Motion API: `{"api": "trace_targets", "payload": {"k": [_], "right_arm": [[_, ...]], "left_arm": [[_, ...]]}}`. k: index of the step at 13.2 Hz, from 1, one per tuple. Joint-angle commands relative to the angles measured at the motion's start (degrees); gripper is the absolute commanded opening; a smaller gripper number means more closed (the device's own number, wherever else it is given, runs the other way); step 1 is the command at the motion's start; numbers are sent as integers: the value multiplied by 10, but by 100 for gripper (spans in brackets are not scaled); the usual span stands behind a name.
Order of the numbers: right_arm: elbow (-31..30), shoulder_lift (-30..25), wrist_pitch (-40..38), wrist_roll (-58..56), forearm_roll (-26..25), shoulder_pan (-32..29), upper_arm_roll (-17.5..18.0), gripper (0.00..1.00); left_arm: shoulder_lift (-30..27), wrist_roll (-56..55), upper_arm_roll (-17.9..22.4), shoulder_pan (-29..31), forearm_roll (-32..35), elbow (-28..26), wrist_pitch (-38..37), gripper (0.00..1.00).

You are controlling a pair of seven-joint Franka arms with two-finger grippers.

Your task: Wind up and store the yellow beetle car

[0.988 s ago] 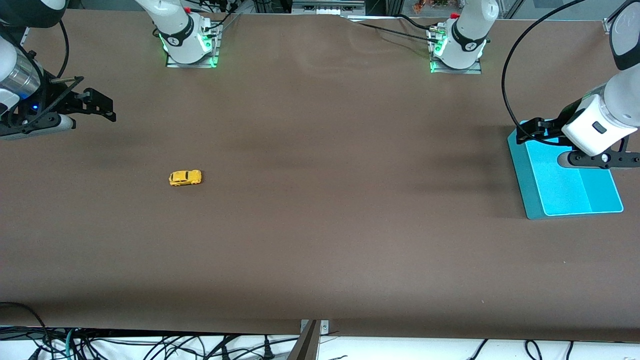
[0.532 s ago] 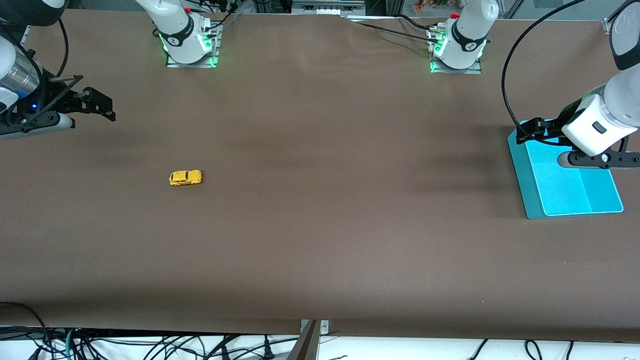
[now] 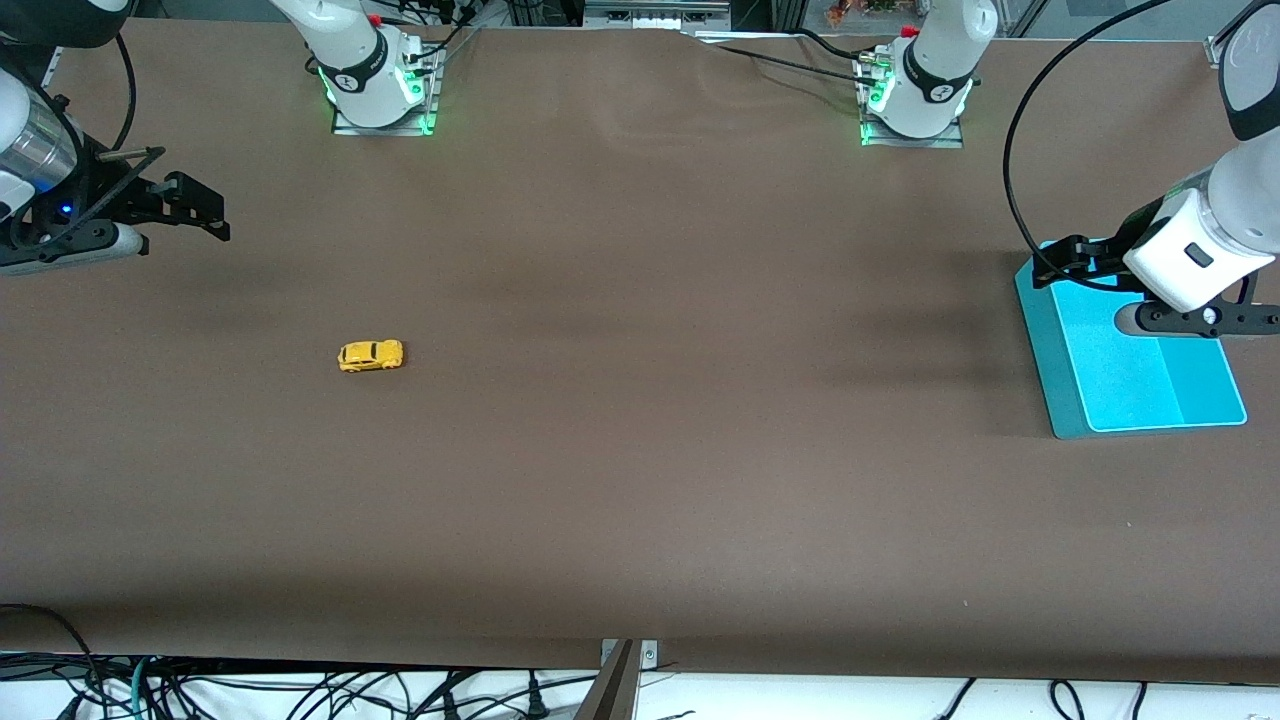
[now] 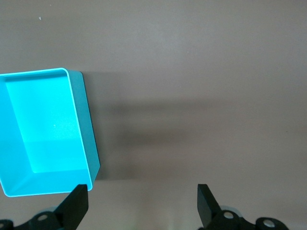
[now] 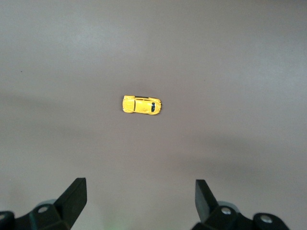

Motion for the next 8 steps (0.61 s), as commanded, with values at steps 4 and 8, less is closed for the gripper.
{"api": "trace_targets", "payload": {"k": [4,8], "right_arm": [[-76,-5,94,-3,2,-1,1,100],[-169,23,242,-3,2,-1,1,100]], "left_arm": [[-2,10,-2,4,-13,4,-2,100],[-1,10,-2,4,-13,4,-2,100]]}}
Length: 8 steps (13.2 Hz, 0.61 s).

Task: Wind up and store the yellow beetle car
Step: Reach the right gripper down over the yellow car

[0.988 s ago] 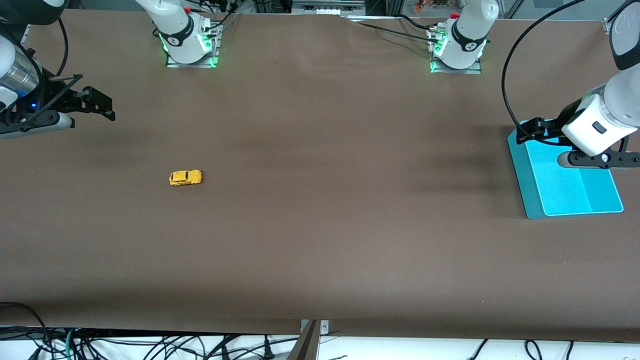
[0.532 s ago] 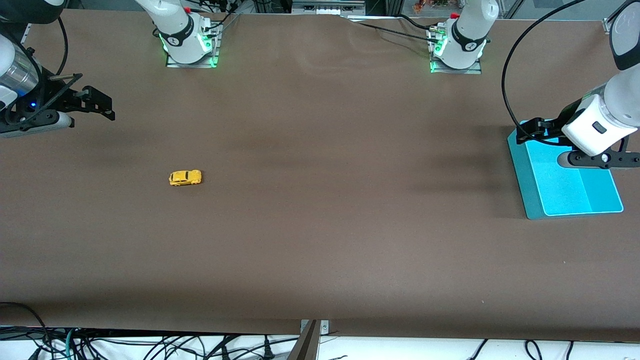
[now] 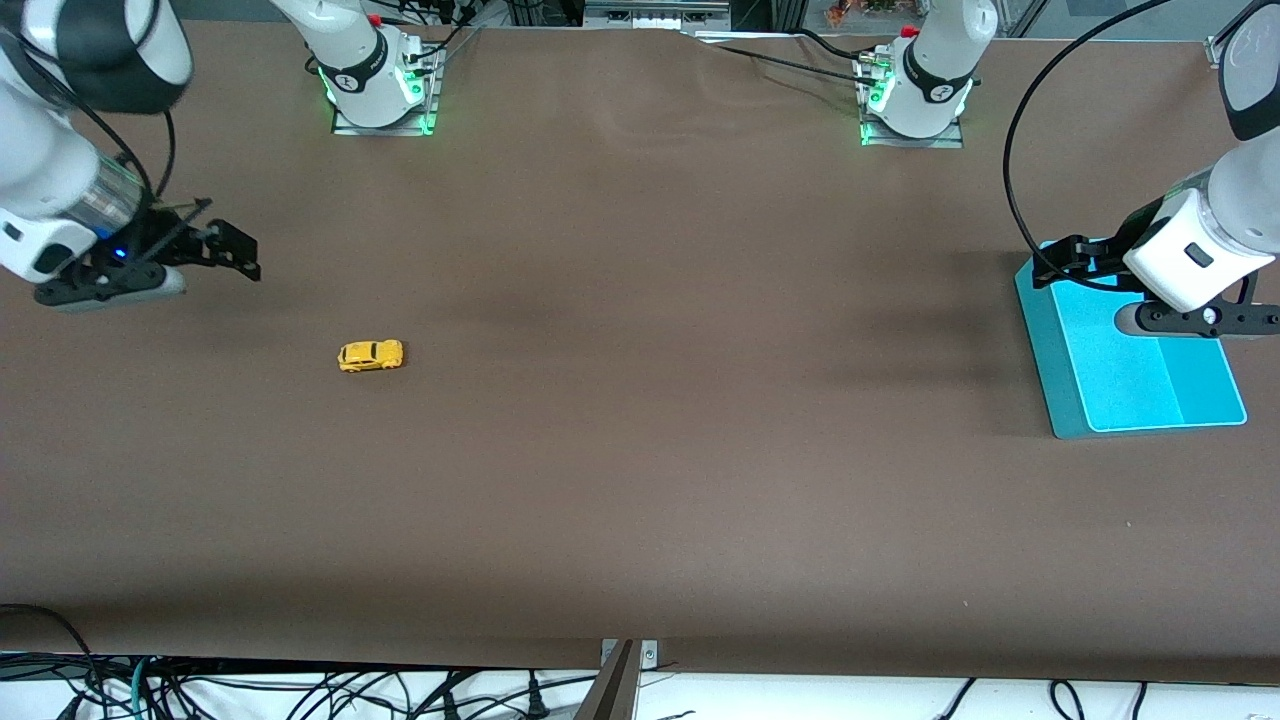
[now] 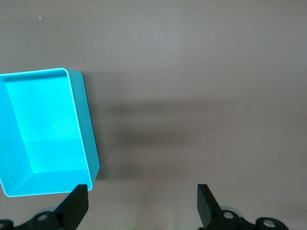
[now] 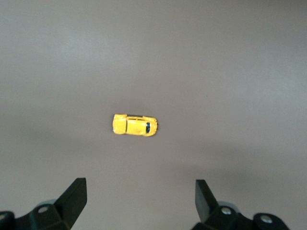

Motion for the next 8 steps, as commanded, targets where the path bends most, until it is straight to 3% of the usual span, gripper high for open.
{"api": "trace_targets", "payload": {"k": [1,3,5,8], "right_arm": [[-49,18,68,-13,1,-1,1,100],[-72,48,101,-65,0,-1,5,100],[-100,69,162,-177,-1,-1,13,100],[-108,102,187,-343,-1,-1,14,100]], "left_arm": [[-2,10,-1,4,-13,4,-2,100],[-1,10,-1,4,-13,4,-2,100],[-1,9,-2,4,-13,4,-2,100],[-2,8,-2,3,-13,4,-2,100]]}}
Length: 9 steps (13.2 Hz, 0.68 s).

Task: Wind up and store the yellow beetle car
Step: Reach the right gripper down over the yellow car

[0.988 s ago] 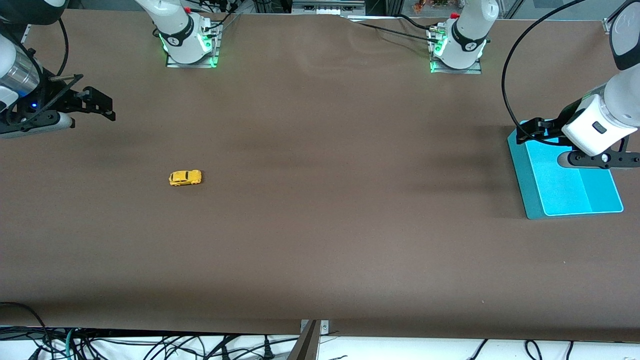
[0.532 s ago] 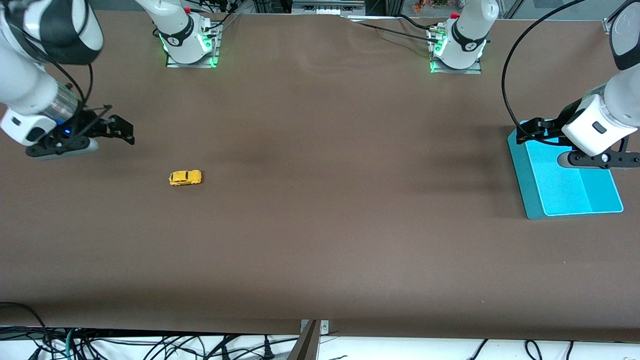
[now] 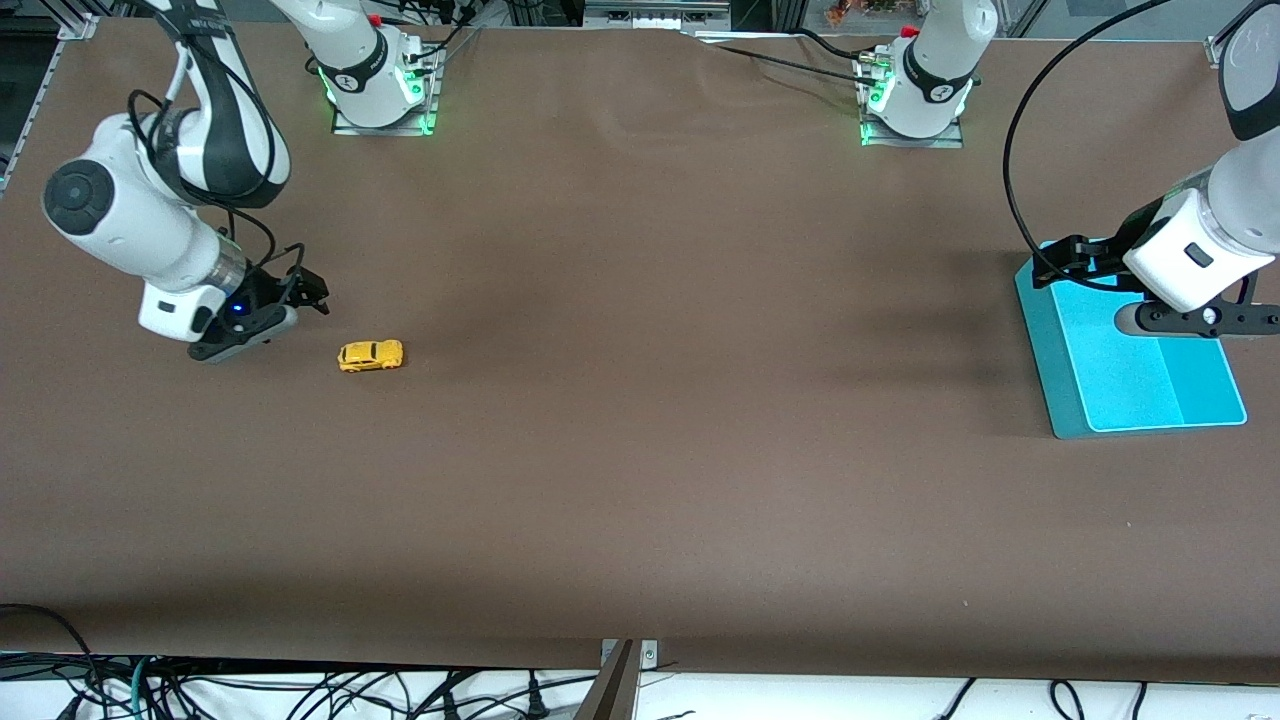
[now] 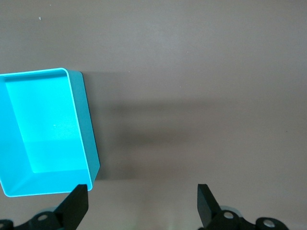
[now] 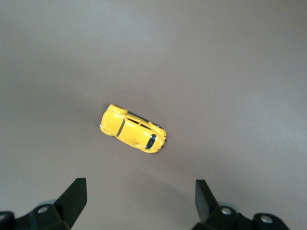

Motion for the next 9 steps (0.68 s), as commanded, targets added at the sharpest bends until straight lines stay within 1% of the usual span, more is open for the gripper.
{"api": "trace_targets", "payload": {"k": [1,3,5,7,9], "right_arm": [[-14,21,36,-151,0,-4,3,100],[-19,56,75,-274,0,-5,3,100],[-21,95,134,-374,0,-5,3,100],[-24,118,158,-410,0,-4,9,100],[-47,125,204,-422,0,-4,24,100]], "left_arm": [[-2,8,-2,2,-13,4,-2,100],[-1,17,-2,2,-13,4,-2,100],[-1,27,-2,2,-13,4,-3,100],[-1,39,-2,2,-13,3,-6,100],[5,102,-2,2,-12,4,-6,100]]}}
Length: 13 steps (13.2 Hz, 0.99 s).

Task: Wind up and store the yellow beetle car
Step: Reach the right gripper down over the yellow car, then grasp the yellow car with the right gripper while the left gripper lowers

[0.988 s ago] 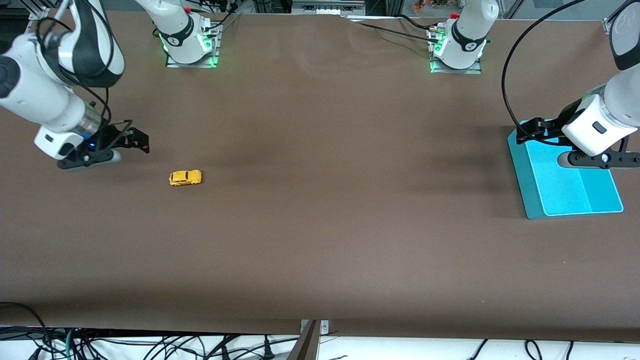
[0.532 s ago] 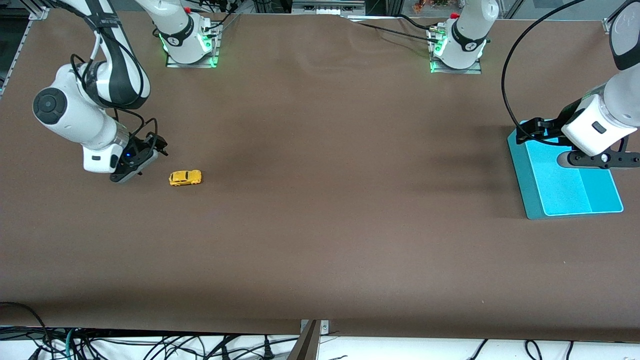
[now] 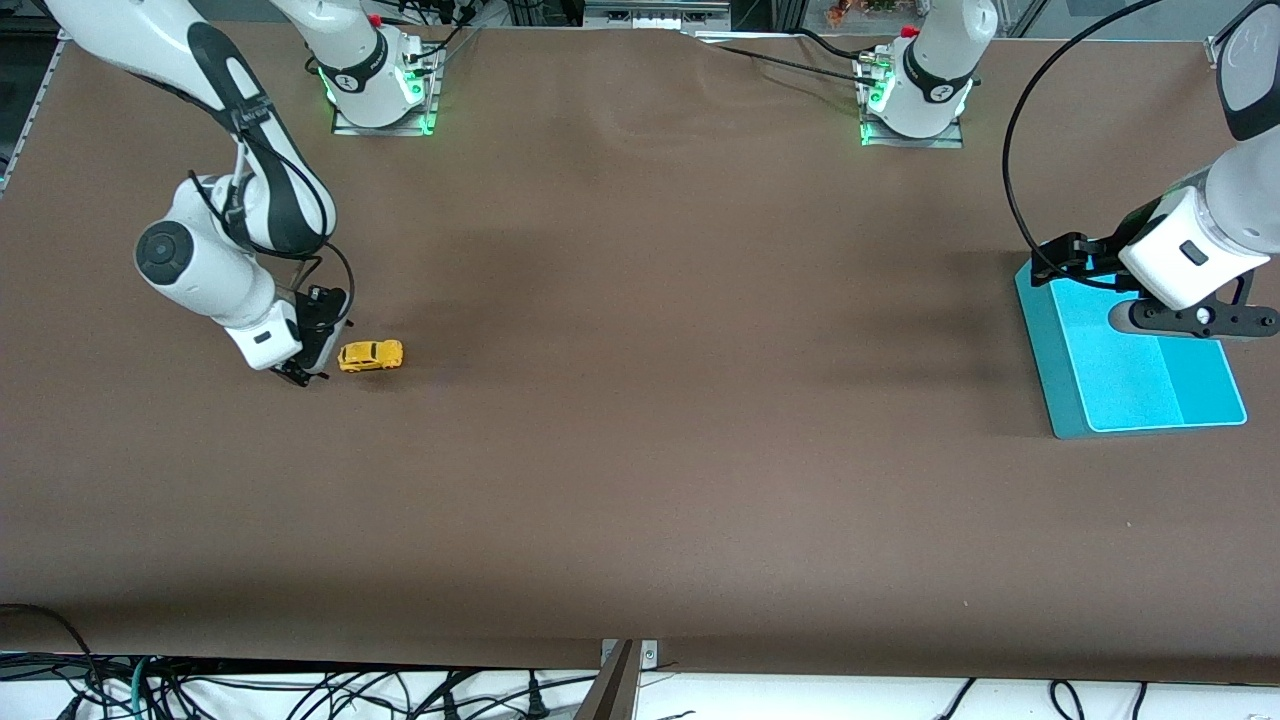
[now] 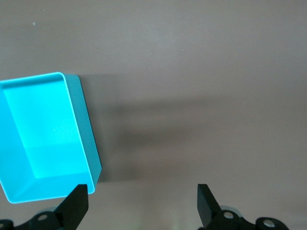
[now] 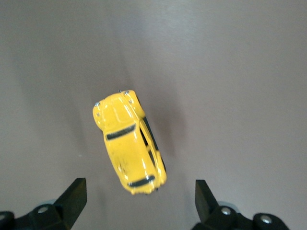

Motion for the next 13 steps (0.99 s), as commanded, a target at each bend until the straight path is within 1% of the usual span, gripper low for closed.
{"api": "trace_targets", "payload": {"k": [1,4,5,8,9,10,11,12,13], "right_arm": [[-29,0,48,-20,0,-3,21,100],[-30,1,49,-20,0,-3,24,99],[-30,1,49,-20,0,-3,25,91],[-32,6,58,-21,0,-3,32,42],[-31,6,58,-21,0,-3,33,27],[-31,6,58,-21,0,-3,34,15],[-30,6,58,-21,0,-3,43,6],[-30,6,58,-21,0,-3,47,0],[-29,5,57,-21,-2,-3,57,0]], "left_arm": [[5,86,0,3,-12,5,-5,100],[5,201,0,2,-11,5,-5,100],[5,262,0,1,-5,5,-5,100],[5,457,1,4,-2,5,-4,100],[7,488,3,4,-2,5,-4,100],[9,504,3,5,-2,5,-4,100],[11,525,3,4,-2,5,-4,100],[16,560,3,4,-2,5,-2,100],[19,595,3,2,-1,5,-1,100]]}}
